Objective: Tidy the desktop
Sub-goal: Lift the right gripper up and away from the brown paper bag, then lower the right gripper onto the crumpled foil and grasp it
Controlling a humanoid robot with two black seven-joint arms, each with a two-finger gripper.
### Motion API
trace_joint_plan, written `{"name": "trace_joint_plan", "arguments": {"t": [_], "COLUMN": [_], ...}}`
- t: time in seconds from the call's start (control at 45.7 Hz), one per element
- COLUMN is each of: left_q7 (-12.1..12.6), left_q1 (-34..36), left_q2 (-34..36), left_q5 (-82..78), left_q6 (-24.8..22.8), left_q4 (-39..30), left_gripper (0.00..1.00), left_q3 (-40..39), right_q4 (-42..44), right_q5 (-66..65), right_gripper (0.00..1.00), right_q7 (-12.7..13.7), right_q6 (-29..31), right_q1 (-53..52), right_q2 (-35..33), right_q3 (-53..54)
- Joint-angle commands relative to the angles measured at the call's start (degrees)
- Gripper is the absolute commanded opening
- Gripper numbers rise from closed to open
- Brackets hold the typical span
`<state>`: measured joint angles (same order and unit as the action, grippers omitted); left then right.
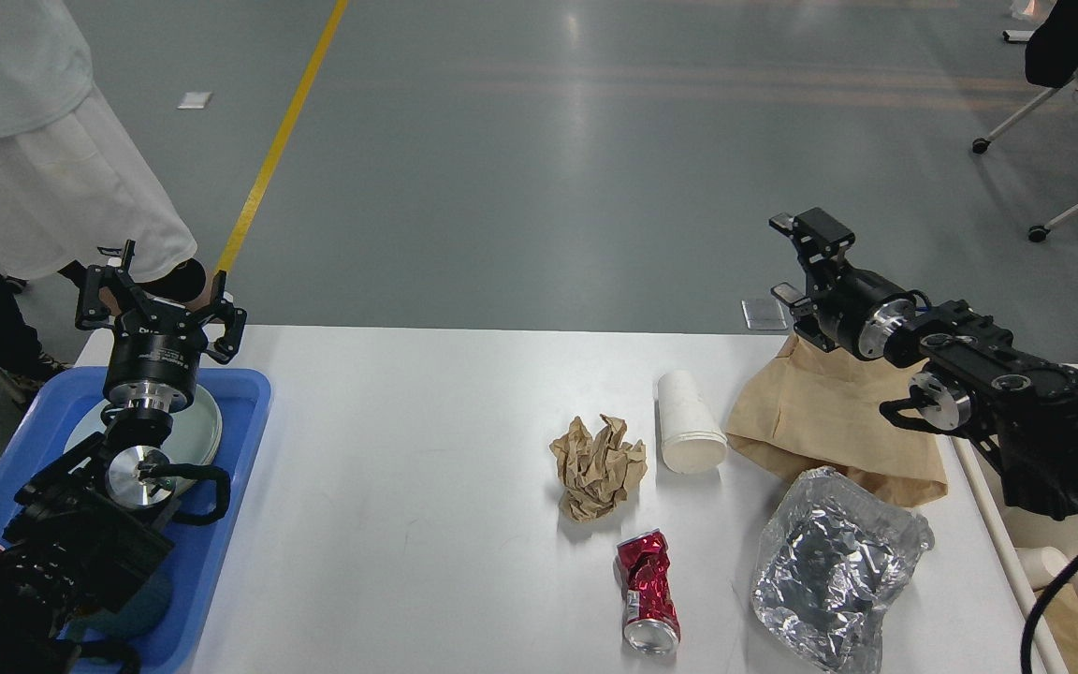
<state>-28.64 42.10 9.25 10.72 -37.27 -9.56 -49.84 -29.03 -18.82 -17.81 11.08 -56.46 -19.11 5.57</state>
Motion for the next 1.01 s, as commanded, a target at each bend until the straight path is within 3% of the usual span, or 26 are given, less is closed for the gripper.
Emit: {"name": "trace_joint_plan", "arguments": {"t": [0.0, 0.088, 0.109, 0.175, 0.241, 0.438, 0.591, 0.788, 0.985], "left_q7": [0.0, 0.0, 0.0, 0.0, 0.0, 0.0, 0.0, 0.0, 0.0], "left_q1": [0.0, 0.0, 0.0, 0.0, 0.0, 0.0, 0.0, 0.0, 0.0], "left_q2": [0.0, 0.0, 0.2, 0.0, 0.0, 0.0, 0.0, 0.0, 0.0], "left_q5": [0.0, 0.0, 0.0, 0.0, 0.0, 0.0, 0.0, 0.0, 0.0], "left_q6": [0.0, 0.0, 0.0, 0.0, 0.0, 0.0, 0.0, 0.0, 0.0], "left_q4": [0.0, 0.0, 0.0, 0.0, 0.0, 0.0, 0.0, 0.0, 0.0], "left_gripper": [0.96, 0.96, 0.96, 0.96, 0.96, 0.96, 0.96, 0.96, 0.96], "left_q3": [0.0, 0.0, 0.0, 0.0, 0.0, 0.0, 0.0, 0.0, 0.0], "right_q4": [0.3, 0.8, 0.9, 0.9, 0.8, -0.6, -6.0, -17.0, -20.0], "right_q5": [0.5, 0.9, 0.9, 1.1, 1.2, 0.9, 1.0, 1.0, 1.1], "right_gripper": [1.0, 1.0, 1.0, 1.0, 1.0, 1.0, 1.0, 1.0, 1.0], "right_q7": [4.3, 12.0, 15.7, 22.9, 26.8, 27.0, 27.0, 27.0, 27.0], "right_q6": [-0.2, -0.1, -0.1, -0.2, -0.1, 1.4, 8.3, 24.5, 39.8], "right_q1": [-5.8, -9.3, -10.6, -12.9, -14.4, -17.4, -24.6, -34.2, -38.4], "right_q2": [2.2, 2.7, 2.9, 4.0, 5.1, 5.7, 5.8, 5.0, 3.7], "right_q3": [-13.2, -20.4, -23.5, -30.8, -36.8, -45.7, -53.5, -56.6, -56.6]}}
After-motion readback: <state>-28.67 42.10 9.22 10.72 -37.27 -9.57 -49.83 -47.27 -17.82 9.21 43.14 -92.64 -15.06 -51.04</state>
